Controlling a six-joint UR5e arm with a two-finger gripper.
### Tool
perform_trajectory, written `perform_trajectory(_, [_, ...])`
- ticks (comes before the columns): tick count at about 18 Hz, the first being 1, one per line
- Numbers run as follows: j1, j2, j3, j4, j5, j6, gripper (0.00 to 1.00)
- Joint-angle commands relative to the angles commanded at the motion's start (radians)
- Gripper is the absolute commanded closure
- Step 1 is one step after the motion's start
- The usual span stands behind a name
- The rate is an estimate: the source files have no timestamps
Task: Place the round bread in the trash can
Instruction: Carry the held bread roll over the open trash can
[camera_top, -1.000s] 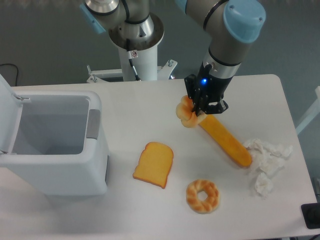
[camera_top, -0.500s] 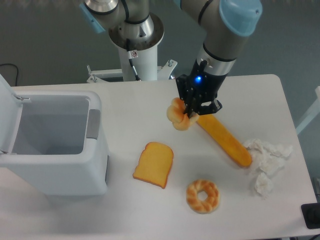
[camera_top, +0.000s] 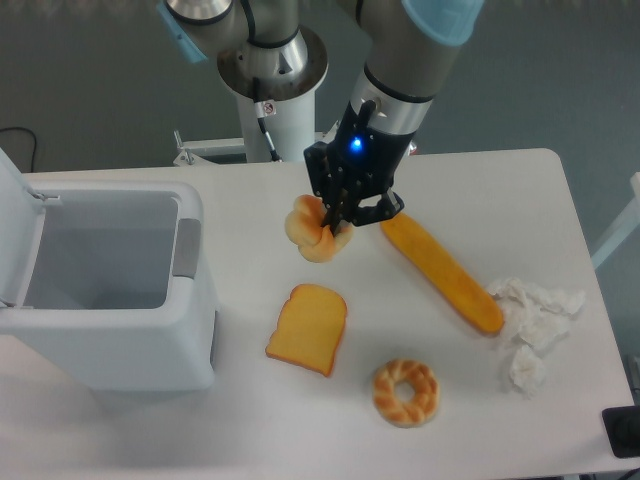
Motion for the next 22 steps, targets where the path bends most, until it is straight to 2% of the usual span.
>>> perform_trajectory(10, [-0.011,0.055,-0.009,0.000,-0.118,-0.158,1.00])
perform_trajectory(15, [-0.031,0.061,-0.012,0.000,-0.164,-0.213,1.00])
perform_trajectory(22, [-0.051,0.063,-0.012,0.002,-0.235,-0.379,1.00])
